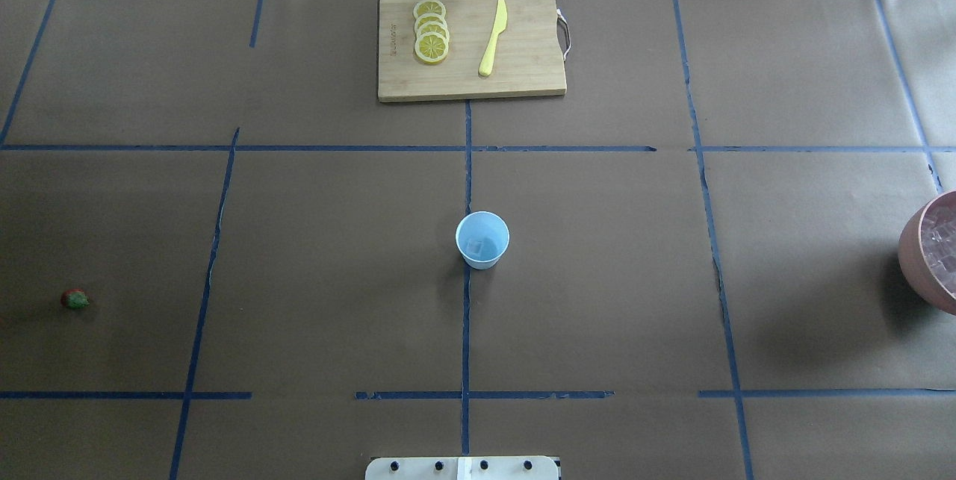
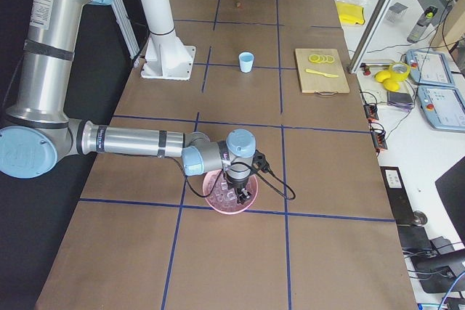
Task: Put ice and strawberries in cup
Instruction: 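Grasp another ice cube from the pink bowl with the right gripper, then carry the ice cube with the right gripper over the cup, then open the right gripper to drop the ice cube into the cup, then move the right gripper back toward the pink bowl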
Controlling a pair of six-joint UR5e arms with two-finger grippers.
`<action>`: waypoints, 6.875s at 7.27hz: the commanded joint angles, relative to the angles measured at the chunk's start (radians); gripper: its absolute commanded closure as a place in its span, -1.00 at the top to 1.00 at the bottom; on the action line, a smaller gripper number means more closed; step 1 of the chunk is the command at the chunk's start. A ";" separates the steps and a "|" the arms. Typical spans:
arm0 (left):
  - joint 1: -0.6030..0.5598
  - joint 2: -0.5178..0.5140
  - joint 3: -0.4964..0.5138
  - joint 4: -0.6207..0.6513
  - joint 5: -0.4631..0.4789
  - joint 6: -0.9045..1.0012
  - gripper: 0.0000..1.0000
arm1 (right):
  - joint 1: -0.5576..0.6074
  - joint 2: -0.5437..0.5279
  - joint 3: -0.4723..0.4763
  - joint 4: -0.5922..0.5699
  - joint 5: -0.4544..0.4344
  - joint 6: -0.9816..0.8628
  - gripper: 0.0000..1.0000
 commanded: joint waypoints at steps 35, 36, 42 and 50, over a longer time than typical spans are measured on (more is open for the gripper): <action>0.009 0.000 -0.003 0.003 0.000 -0.028 1.00 | -0.767 1.008 0.057 -0.517 -0.280 1.396 -1.00; 0.009 0.000 -0.003 0.003 0.000 -0.026 1.00 | -0.788 1.050 -0.013 -0.515 -0.303 1.404 -1.00; 0.011 0.000 0.002 0.000 0.002 -0.028 1.00 | -0.795 1.058 -0.067 -0.460 -0.311 1.408 0.83; 0.011 -0.003 -0.014 -0.002 0.000 -0.043 1.00 | -0.583 0.602 0.463 -0.586 -0.293 1.179 0.99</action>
